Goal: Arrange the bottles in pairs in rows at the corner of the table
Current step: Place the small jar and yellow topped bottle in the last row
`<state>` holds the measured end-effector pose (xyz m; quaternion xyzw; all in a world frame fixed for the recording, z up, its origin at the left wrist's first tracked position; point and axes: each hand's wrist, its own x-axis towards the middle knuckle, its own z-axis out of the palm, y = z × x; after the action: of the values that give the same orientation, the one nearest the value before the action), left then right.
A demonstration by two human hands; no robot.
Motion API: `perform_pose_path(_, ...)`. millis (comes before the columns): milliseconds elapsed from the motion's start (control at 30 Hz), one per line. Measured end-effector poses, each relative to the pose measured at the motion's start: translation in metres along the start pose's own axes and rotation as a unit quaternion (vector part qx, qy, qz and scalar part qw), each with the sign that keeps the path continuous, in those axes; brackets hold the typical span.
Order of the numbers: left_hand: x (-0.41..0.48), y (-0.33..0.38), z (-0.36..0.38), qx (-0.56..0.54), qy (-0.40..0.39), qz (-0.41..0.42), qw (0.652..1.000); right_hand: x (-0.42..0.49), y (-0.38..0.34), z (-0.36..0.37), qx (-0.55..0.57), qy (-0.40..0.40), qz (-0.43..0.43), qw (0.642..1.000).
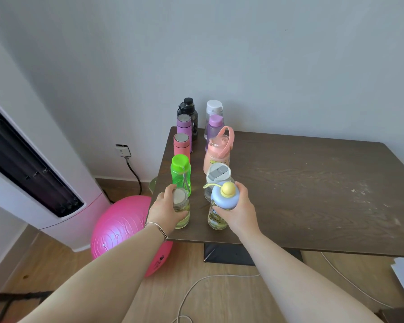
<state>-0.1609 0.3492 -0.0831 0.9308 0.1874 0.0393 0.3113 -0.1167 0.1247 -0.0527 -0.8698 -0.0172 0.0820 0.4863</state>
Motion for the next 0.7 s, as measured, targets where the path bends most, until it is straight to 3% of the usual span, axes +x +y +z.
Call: perform_pose_path(700,0.007,-0.015,0.007,-0.02,-0.029,0.006,0.999,0.008,0.01,0.024,-0.025,-0.018,-0.022,0.999)
